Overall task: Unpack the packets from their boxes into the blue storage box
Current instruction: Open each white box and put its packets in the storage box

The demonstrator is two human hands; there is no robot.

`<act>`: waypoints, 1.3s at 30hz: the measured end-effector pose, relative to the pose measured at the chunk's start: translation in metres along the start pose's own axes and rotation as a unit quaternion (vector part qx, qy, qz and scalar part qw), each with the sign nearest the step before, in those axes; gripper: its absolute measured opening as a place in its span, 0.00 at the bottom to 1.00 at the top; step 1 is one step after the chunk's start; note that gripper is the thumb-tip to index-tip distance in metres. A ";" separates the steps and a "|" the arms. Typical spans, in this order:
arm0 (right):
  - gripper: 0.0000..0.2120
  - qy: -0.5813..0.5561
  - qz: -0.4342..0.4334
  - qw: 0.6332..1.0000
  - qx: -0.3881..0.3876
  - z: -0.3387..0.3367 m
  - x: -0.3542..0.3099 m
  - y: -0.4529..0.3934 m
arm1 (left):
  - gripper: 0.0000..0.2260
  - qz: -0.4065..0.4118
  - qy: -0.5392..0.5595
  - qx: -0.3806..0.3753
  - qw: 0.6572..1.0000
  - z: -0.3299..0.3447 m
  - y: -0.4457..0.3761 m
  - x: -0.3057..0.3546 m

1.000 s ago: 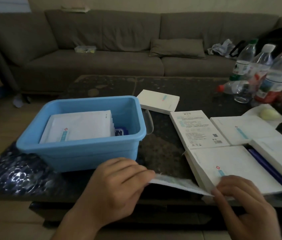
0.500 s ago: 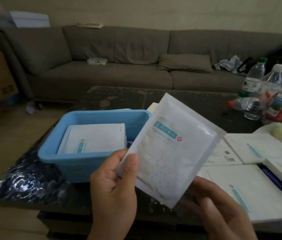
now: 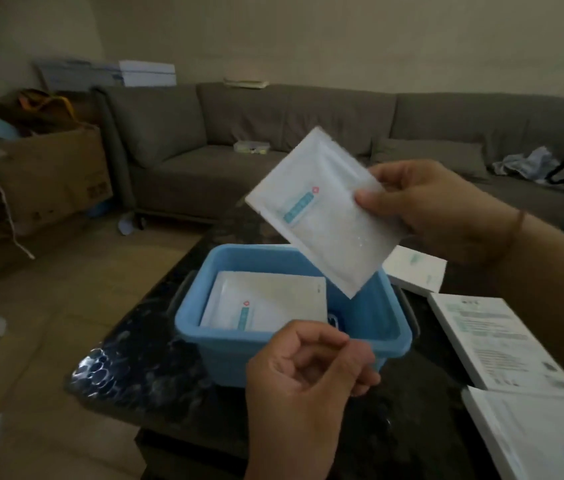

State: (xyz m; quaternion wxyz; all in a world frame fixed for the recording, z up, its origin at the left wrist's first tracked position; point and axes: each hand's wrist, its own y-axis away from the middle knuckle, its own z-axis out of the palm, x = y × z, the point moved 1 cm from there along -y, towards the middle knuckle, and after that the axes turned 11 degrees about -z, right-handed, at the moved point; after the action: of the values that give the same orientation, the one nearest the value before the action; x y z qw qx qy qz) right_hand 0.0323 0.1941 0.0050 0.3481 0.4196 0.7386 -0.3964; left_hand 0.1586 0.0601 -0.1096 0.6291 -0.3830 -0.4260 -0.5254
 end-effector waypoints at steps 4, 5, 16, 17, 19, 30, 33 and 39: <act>0.06 0.126 0.009 0.975 -0.180 0.026 0.008 -0.043 | 0.05 0.027 -0.033 -0.037 0.998 -0.003 -0.001 -0.005; 0.07 0.144 0.013 0.967 -0.211 0.036 0.011 -0.047 | 0.07 0.029 -0.037 -0.045 0.998 -0.004 -0.002 -0.007; 0.23 0.331 -0.144 0.909 -0.207 0.098 0.041 -0.031 | 0.07 0.074 -0.049 -0.066 0.994 -0.011 -0.010 -0.016; 0.26 0.334 -0.154 0.905 -0.216 0.100 0.045 -0.029 | 0.08 0.076 -0.052 -0.065 0.994 -0.010 -0.011 -0.018; 0.31 0.325 -0.150 0.899 -0.254 0.105 0.052 -0.026 | 0.08 0.080 -0.054 -0.067 0.993 -0.008 -0.012 -0.020; 0.31 0.343 -0.170 0.877 -0.290 0.114 0.039 -0.019 | 0.04 0.162 -0.084 -0.119 0.976 -0.004 -0.008 -0.029; 0.24 0.293 -0.227 0.919 -0.130 0.079 0.024 0.003 | 0.04 0.203 -0.143 -0.153 0.957 -0.001 -0.004 -0.038; 0.15 0.360 -0.231 0.901 0.065 0.000 0.070 0.171 | 0.05 0.237 -0.196 -0.183 0.934 0.002 -0.002 -0.050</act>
State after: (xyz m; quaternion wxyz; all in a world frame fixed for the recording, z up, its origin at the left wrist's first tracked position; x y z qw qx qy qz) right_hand 0.1575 0.2752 -0.1041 -0.0711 0.3734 0.8624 -0.3345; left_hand 0.1518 0.0779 -0.1558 0.5584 -0.6764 -0.3347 -0.3444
